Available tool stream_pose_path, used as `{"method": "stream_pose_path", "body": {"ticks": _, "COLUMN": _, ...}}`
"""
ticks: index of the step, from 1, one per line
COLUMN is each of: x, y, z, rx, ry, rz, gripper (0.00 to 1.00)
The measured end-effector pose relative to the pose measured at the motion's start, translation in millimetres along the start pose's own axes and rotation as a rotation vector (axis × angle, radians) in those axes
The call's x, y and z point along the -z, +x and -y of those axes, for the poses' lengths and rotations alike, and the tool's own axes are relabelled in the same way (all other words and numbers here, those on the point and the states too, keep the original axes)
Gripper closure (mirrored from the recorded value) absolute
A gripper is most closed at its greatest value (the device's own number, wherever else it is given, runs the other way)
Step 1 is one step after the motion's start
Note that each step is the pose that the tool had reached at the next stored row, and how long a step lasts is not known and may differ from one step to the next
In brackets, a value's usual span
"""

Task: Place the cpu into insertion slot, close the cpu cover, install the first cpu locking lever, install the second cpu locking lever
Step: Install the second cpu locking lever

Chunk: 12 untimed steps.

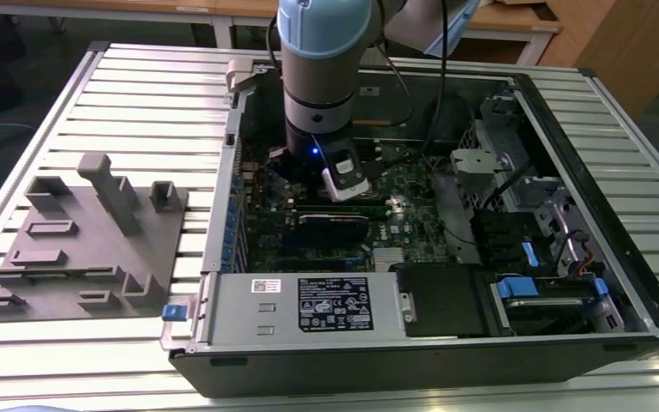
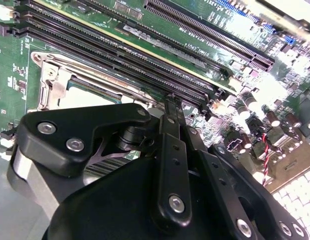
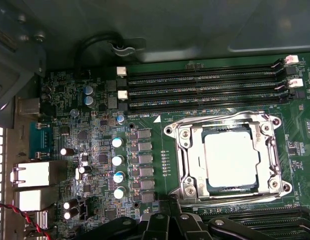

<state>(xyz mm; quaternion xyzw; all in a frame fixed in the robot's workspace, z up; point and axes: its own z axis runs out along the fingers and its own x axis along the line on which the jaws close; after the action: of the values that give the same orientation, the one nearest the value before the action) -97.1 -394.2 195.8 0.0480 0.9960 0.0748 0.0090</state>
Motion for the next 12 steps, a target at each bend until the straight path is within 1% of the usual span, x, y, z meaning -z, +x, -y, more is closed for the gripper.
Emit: {"method": "stream_pose_path", "body": {"ticks": 12, "x": -1.5, "y": 0.0, "z": 0.2, "rx": 0.0, "ry": -0.0001, "rz": 0.0001, "gripper": 0.89}}
